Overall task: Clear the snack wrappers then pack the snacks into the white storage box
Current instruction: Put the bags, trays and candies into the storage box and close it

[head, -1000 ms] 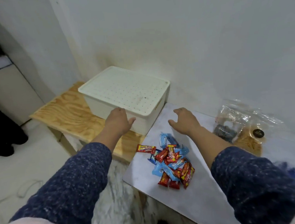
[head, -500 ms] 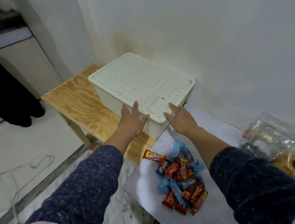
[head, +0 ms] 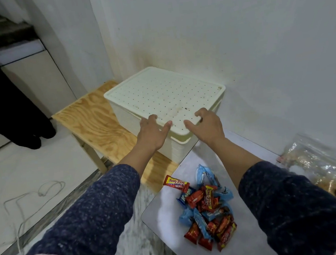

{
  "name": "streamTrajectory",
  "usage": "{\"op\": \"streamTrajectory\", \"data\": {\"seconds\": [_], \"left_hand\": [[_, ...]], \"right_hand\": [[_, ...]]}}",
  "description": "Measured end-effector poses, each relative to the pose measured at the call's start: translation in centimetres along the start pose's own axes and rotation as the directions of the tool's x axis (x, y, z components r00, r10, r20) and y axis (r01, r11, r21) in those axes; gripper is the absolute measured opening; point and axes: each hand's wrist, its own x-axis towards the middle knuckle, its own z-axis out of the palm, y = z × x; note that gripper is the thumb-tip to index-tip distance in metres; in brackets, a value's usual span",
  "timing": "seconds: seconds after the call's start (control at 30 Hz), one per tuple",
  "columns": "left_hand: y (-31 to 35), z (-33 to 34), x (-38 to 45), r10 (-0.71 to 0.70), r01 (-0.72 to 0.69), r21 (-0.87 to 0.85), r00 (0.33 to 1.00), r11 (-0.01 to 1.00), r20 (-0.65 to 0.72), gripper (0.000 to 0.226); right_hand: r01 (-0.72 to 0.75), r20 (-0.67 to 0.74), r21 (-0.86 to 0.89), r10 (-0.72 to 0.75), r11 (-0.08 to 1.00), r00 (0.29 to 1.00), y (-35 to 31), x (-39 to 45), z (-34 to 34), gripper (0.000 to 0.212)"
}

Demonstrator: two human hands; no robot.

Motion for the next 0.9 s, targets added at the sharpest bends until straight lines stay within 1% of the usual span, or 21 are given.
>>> {"op": "streamTrajectory", "data": {"seconds": [0.03, 0.1, 0.13, 0.2, 0.23, 0.33, 0.43, 0.5, 0.57, 0.63, 0.7, 0.77, 0.9], "left_hand": [[0.2, -0.2, 0.0, -0.001, 0.001, -0.008, 1.0, 1.0, -0.015, 0.069], [0.6, -0.5, 0.0, -0.003, 0.003, -0.008, 0.999, 1.0, -0.035, 0.065], [0.8, -0.6, 0.0, -0.002, 0.002, -0.003, 0.999, 1.0, -0.045, 0.063], [1.2, -0.9, 0.0, -0.001, 0.001, -0.008, 0.998, 1.0, -0.065, 0.057], [1.4, -1.0, 0.0, -0.001, -0.001, -0.022, 0.997, 1.0, -0.074, 0.055], [1.6, -1.2, -0.1, -0.004, -0.004, -0.078, 0.995, 0.997, -0.097, 0.049], [1.6, -1.3, -0.2, 0.001, -0.018, -0.121, 0.99, 0.993, -0.139, 0.047], [1.5, -1.7, -0.1, 0.005, -0.028, -0.135, 0.986, 0.99, -0.166, 0.046], [1.3, -2.3, 0.0, 0.004, -0.03, -0.145, 0.985, 0.989, -0.175, 0.047], [1.0, -2.9, 0.1, -0.002, -0.028, -0.158, 0.982, 0.987, -0.188, 0.048], [0.2, -3.5, 0.1, 0.004, -0.039, -0.16, 0.978, 0.986, -0.21, 0.052], [-0.8, -4.3, 0.1, 0.016, -0.054, -0.172, 0.976, 0.984, -0.217, 0.061], [-3.1, -7.1, 0.6, 0.003, -0.048, -0.191, 0.974, 0.98, -0.228, 0.085]], "right_hand": [[-0.043, -0.001, 0.12, 0.044, 0.992, 0.999, -0.2, 0.2, -0.1, 0.054], [-0.155, 0.081, 0.369, 0.135, 0.916, 0.988, -0.4, 0.6, -0.2, 0.064], [-0.207, 0.141, 0.46, 0.16, 0.863, 0.977, -0.4, 0.7, -0.3, 0.073], [-0.281, 0.227, 0.554, 0.183, 0.784, 0.956, -0.3, 1.0, -0.4, 0.086], [-0.304, 0.251, 0.565, 0.191, 0.767, 0.949, -0.1, 1.1, -0.4, 0.089], [-0.334, 0.321, 0.55, 0.176, 0.766, 0.931, 0.2, 1.7, -0.6, 0.091], [-0.357, 0.408, 0.517, 0.142, 0.778, 0.902, -0.2, 2.1, -0.5, 0.09], [-0.36, 0.426, 0.526, 0.128, 0.77, 0.896, -0.7, 2.1, -0.2, 0.088], [-0.347, 0.412, 0.562, 0.109, 0.751, 0.904, -1.1, 1.8, 0.3, 0.086], [-0.303, 0.369, 0.602, 0.079, 0.739, 0.926, -1.7, 1.3, 0.9, 0.082], [-0.229, 0.321, 0.599, 0.032, 0.767, 0.947, -2.6, 0.9, 1.4, 0.08], [-0.168, 0.296, 0.577, -0.012, 0.8, 0.955, -3.7, 0.5, 2.0, 0.079], [-0.081, 0.262, 0.551, -0.08, 0.831, 0.962, -7.1, 0.1, 3.5, 0.08]]}}
